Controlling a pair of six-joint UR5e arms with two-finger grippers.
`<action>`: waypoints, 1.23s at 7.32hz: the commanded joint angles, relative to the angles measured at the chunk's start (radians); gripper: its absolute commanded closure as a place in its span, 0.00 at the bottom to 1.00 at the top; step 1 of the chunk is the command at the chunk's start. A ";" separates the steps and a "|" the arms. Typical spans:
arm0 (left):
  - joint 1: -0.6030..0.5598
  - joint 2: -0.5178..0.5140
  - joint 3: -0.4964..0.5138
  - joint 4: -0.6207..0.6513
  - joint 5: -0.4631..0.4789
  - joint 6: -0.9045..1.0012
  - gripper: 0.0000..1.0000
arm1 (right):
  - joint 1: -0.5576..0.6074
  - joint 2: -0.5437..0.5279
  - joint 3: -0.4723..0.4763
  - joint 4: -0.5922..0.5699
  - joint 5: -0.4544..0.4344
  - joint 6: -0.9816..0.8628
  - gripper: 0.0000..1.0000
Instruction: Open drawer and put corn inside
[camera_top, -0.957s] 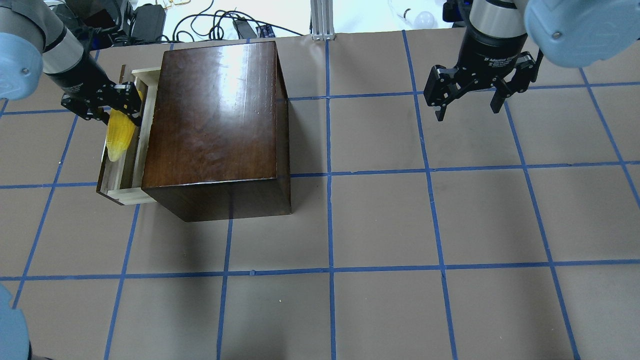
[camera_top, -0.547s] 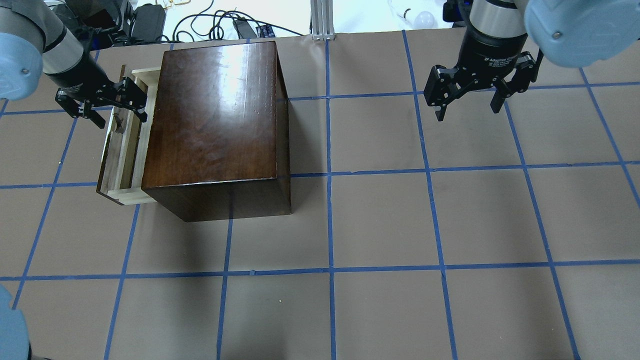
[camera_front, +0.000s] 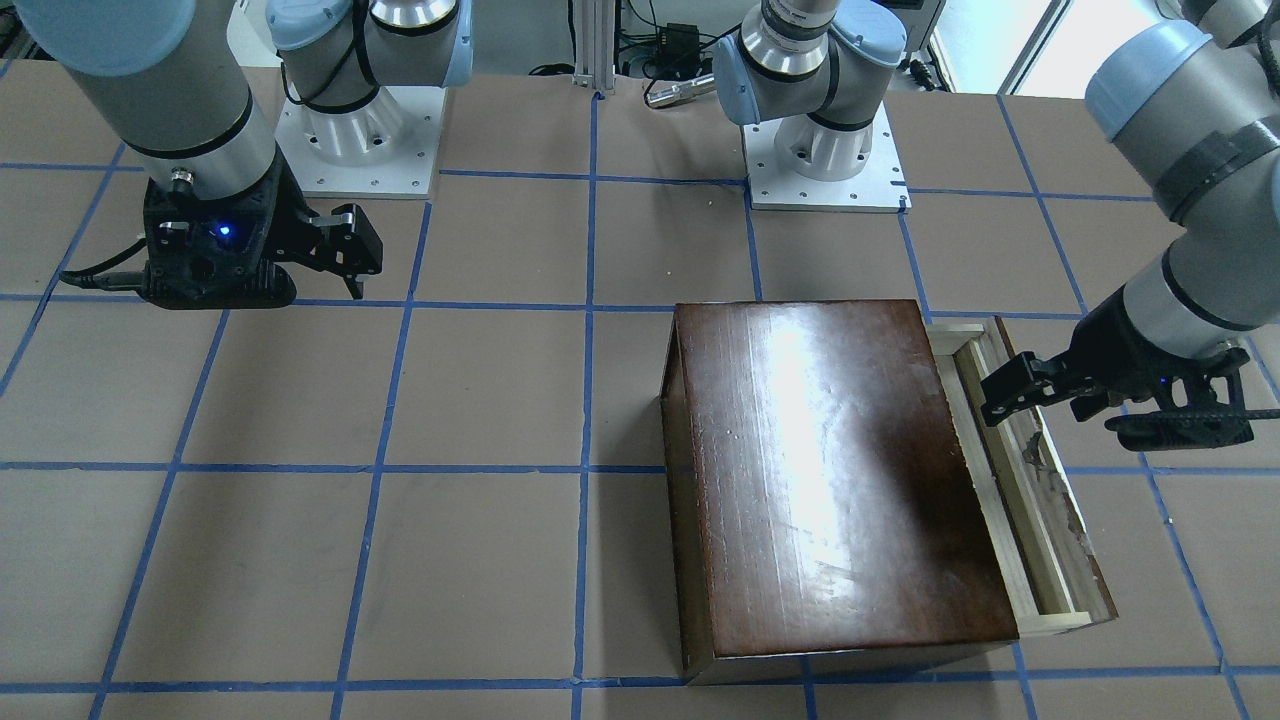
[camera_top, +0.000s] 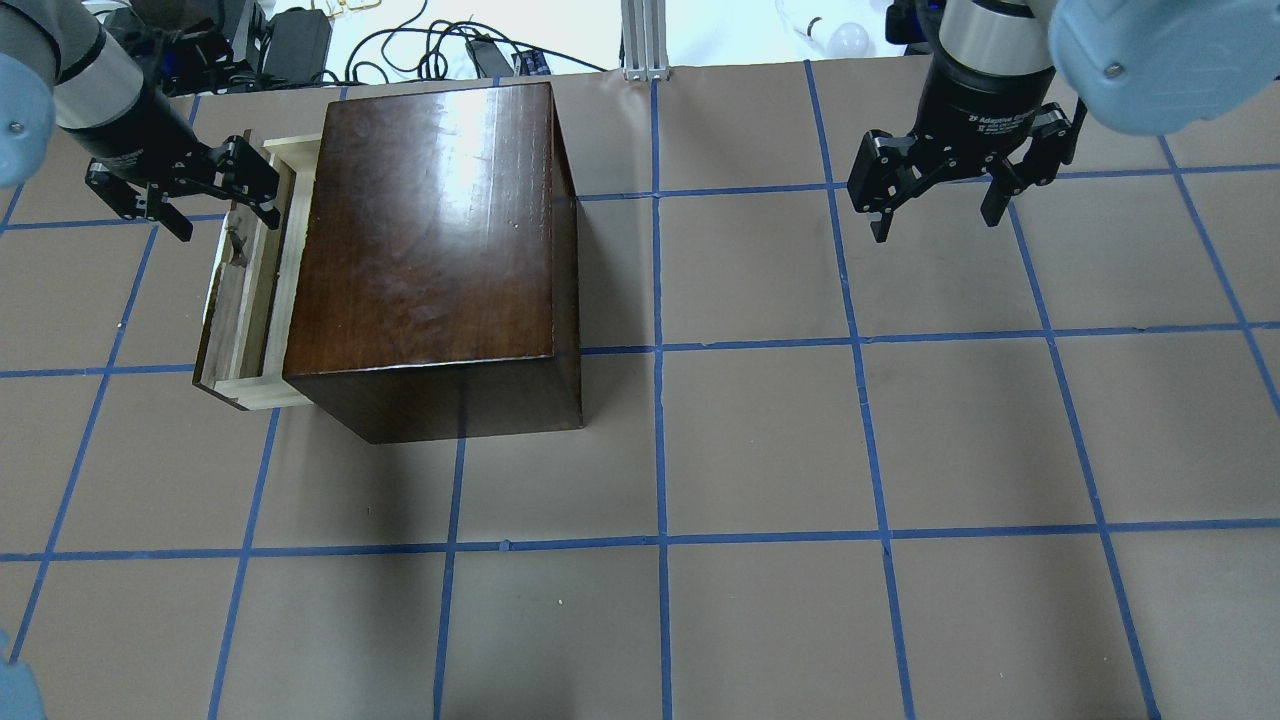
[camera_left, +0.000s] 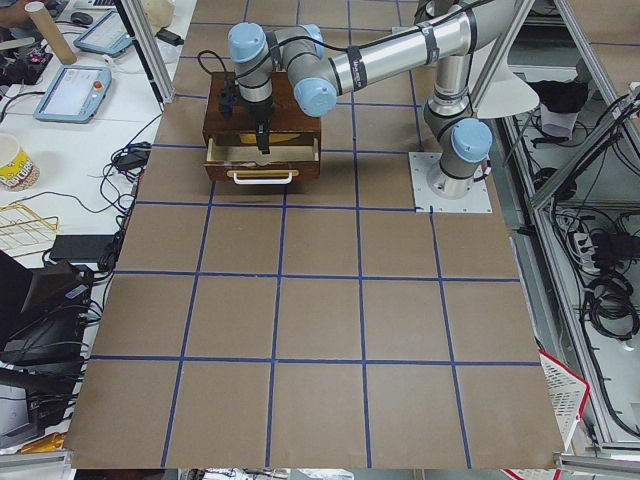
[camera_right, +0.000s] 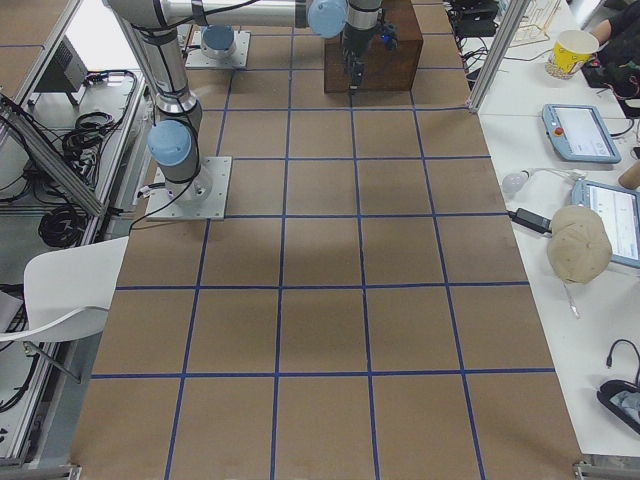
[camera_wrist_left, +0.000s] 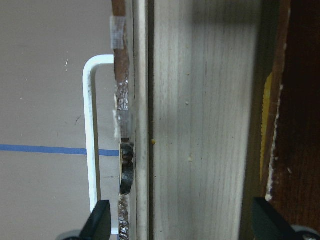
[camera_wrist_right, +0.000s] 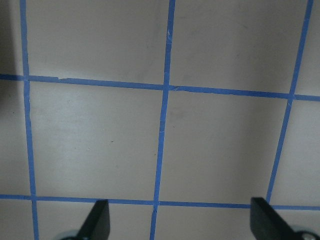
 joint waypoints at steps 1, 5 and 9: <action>-0.057 0.054 0.028 -0.045 0.006 -0.014 0.00 | 0.000 0.000 0.000 0.000 0.000 0.000 0.00; -0.241 0.138 0.023 -0.119 0.015 -0.095 0.00 | 0.000 0.000 0.000 0.000 0.000 0.000 0.00; -0.278 0.171 0.020 -0.159 0.016 -0.114 0.00 | 0.000 0.000 0.000 0.000 0.000 0.000 0.00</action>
